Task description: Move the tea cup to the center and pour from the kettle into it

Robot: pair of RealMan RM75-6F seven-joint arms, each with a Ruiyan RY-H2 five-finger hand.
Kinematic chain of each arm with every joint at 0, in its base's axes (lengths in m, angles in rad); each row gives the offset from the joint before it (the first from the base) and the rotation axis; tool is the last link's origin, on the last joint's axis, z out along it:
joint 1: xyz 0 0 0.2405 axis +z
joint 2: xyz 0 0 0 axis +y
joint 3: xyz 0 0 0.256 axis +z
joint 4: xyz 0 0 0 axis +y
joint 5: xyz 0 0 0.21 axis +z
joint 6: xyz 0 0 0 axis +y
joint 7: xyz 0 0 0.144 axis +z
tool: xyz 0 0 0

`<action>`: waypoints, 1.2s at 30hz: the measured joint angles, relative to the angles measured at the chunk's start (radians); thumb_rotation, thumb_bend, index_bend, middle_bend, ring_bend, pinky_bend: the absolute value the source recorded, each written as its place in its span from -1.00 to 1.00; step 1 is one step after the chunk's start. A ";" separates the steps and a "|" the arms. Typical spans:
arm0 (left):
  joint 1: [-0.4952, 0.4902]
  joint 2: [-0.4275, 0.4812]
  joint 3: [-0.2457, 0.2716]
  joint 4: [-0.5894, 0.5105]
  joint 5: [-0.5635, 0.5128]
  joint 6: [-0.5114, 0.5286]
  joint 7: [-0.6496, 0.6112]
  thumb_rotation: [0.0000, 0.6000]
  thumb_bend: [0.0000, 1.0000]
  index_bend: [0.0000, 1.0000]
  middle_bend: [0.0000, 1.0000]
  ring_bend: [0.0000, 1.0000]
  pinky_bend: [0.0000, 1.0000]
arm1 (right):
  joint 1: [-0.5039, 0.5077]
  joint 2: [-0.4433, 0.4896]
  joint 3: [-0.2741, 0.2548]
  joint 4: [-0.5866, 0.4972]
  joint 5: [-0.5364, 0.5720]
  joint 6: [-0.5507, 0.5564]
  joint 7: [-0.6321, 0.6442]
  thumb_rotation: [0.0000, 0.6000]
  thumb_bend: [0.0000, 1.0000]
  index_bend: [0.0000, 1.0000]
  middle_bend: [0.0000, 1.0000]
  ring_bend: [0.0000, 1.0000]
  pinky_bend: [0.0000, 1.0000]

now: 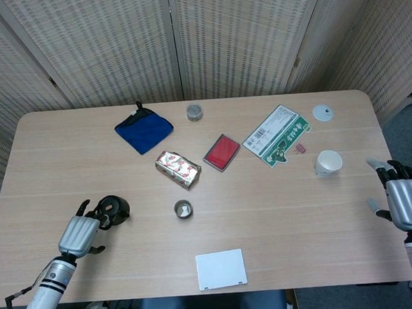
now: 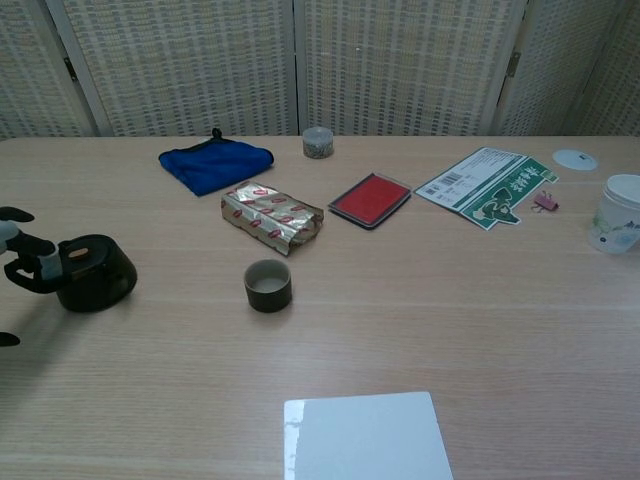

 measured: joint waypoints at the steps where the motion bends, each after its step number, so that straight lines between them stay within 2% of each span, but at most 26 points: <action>1: 0.000 -0.002 0.001 0.001 0.000 -0.001 0.001 1.00 -0.89 -0.11 -0.14 -0.30 -0.97 | 0.000 0.000 0.000 0.001 0.001 -0.001 0.000 1.00 -0.59 -0.62 -0.49 -0.71 -0.52; 26: 0.005 -0.025 0.023 0.027 -0.001 -0.030 0.009 1.00 -0.89 -0.03 -0.04 -0.23 -0.97 | 0.003 -0.009 0.004 0.009 0.014 -0.007 0.001 1.00 -0.59 -0.62 -0.49 -0.71 -0.52; 31: 0.006 -0.028 0.025 0.031 0.001 -0.034 0.004 1.00 -0.89 0.09 0.10 -0.13 -0.97 | 0.001 -0.009 0.004 0.008 0.015 -0.003 0.000 1.00 -0.59 -0.62 -0.49 -0.71 -0.52; 36: 0.003 -0.030 0.021 0.037 0.006 -0.035 -0.011 1.00 -0.89 0.32 0.36 0.09 -0.97 | -0.001 -0.009 0.005 0.008 0.016 0.000 0.000 1.00 -0.59 -0.62 -0.50 -0.71 -0.52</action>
